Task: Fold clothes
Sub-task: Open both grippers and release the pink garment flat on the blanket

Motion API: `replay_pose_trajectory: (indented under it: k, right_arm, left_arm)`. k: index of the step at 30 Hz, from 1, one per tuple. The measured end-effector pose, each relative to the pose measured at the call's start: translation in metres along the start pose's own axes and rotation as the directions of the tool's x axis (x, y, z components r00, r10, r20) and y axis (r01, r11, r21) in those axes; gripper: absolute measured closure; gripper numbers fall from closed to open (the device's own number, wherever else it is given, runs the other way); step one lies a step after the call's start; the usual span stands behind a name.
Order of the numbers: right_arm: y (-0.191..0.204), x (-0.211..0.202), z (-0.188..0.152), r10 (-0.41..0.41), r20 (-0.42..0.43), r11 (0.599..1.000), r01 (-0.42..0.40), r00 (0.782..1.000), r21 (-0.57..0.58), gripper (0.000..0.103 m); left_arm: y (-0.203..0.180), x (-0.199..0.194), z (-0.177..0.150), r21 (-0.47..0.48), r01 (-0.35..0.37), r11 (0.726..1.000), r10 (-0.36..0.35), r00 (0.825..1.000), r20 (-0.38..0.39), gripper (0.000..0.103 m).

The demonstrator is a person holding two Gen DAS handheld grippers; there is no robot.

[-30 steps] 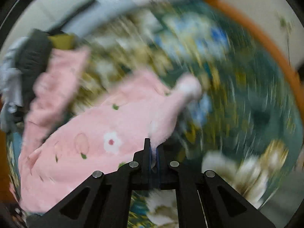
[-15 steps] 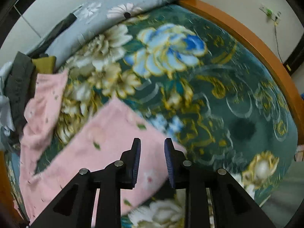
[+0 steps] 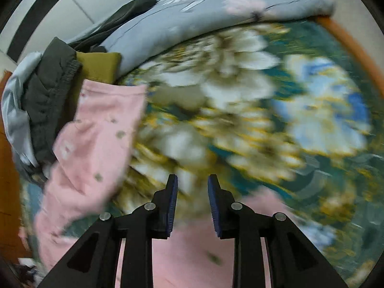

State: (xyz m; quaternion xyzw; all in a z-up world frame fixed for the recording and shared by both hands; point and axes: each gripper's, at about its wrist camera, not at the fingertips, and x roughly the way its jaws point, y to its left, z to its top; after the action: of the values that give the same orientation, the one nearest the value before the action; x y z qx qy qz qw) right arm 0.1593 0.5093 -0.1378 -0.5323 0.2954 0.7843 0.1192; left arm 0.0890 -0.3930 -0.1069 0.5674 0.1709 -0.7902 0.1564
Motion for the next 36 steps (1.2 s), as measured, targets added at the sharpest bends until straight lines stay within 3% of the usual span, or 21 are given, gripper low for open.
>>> replay_pose_trajectory:
  k: [3, 6, 10, 12, 13, 15, 16, 17, 20, 22, 24, 26, 29, 31, 33, 35, 36]
  right_arm:
    - [0.025, 0.040, 0.026, 0.073, -0.037, 0.995, -0.071, 0.997, 0.066, 0.073]
    - [0.052, 0.070, 0.050, 0.087, -0.048, 0.993, -0.083, 0.995, 0.083, 0.069]
    - [0.071, 0.099, 0.070, -0.025, -0.073, 0.997, 0.030, 0.997, 0.067, 0.067]
    - [0.075, 0.103, 0.072, -0.044, -0.088, 0.997, 0.049, 0.995, 0.063, 0.064]
    - [0.078, 0.103, 0.073, -0.049, -0.097, 0.997, 0.054, 0.994, 0.053, 0.065]
    - [0.082, 0.100, 0.071, -0.010, -0.110, 1.000, 0.010, 0.994, -0.001, 0.093]
    - [0.084, 0.097, 0.069, 0.031, -0.117, 0.999, -0.034, 0.993, -0.028, 0.100]
    - [0.082, 0.091, 0.065, 0.067, -0.111, 0.997, -0.072, 0.991, -0.036, 0.100]
    - [0.068, 0.063, 0.053, 0.174, -0.058, 0.984, -0.175, 0.983, -0.016, 0.100]
    - [0.044, 0.020, 0.051, 0.244, 0.068, 0.968, -0.248, 0.967, 0.045, 0.100]
    - [0.009, -0.034, 0.046, 0.268, 0.239, 0.951, -0.295, 0.934, 0.089, 0.100]
    - [-0.020, -0.058, 0.037, 0.190, 0.304, 0.964, -0.237, 0.933, 0.123, 0.100]
    - [-0.060, -0.038, 0.015, 0.054, 0.166, 0.975, -0.087, 0.985, 0.202, 0.100]
    - [-0.078, -0.024, 0.002, -0.001, 0.104, 0.966, -0.026, 0.995, 0.256, 0.097]
    - [-0.084, -0.021, -0.004, -0.017, 0.101, 0.947, -0.016, 0.995, 0.319, 0.096]
    - [-0.085, -0.024, -0.003, -0.050, 0.101, 0.931, 0.010, 0.994, 0.365, 0.075]
    - [-0.085, -0.030, 0.000, -0.080, 0.117, 0.923, 0.030, 0.990, 0.384, 0.072]
  left_arm:
    - [-0.028, -0.013, -0.007, 0.034, 0.059, 0.998, -0.060, 0.998, 0.023, 0.064]
    - [-0.051, -0.020, -0.015, 0.060, 0.109, 0.992, -0.111, 0.993, 0.034, 0.061]
    - [-0.080, -0.018, -0.029, 0.105, 0.126, 0.986, -0.128, 0.992, 0.014, 0.058]
    - [-0.093, -0.014, -0.035, 0.127, 0.125, 0.984, -0.126, 0.992, 0.000, 0.058]
    - [-0.098, -0.011, -0.037, 0.131, 0.126, 0.983, -0.126, 0.992, -0.007, 0.058]
    - [-0.104, -0.002, -0.039, 0.122, 0.128, 0.984, -0.126, 0.992, -0.027, 0.058]
    - [-0.106, 0.003, -0.039, 0.114, 0.132, 0.985, -0.128, 0.991, -0.040, 0.058]
    - [-0.108, 0.009, -0.039, 0.105, 0.135, 0.985, -0.130, 0.990, -0.053, 0.058]
    - [-0.115, 0.019, -0.042, 0.099, 0.145, 0.985, -0.137, 0.987, -0.078, 0.058]
    - [-0.120, 0.025, -0.044, 0.097, 0.151, 0.984, -0.142, 0.985, -0.094, 0.058]
    - [-0.123, 0.026, -0.044, 0.108, 0.152, 0.982, -0.143, 0.985, -0.093, 0.058]
    - [-0.122, 0.031, -0.043, 0.098, 0.163, 0.982, -0.153, 0.983, -0.096, 0.058]
    - [-0.121, 0.039, -0.042, 0.073, 0.180, 0.981, -0.171, 0.979, -0.110, 0.057]
    - [-0.122, 0.047, -0.044, 0.066, 0.182, 0.981, -0.172, 0.976, -0.132, 0.057]
    - [-0.124, 0.048, -0.046, 0.075, 0.186, 0.980, -0.174, 0.975, -0.138, 0.057]
    - [-0.123, 0.046, -0.045, 0.084, 0.198, 0.977, -0.185, 0.973, -0.139, 0.057]
    - [-0.121, 0.043, -0.043, 0.083, 0.206, 0.975, -0.194, 0.972, -0.132, 0.057]
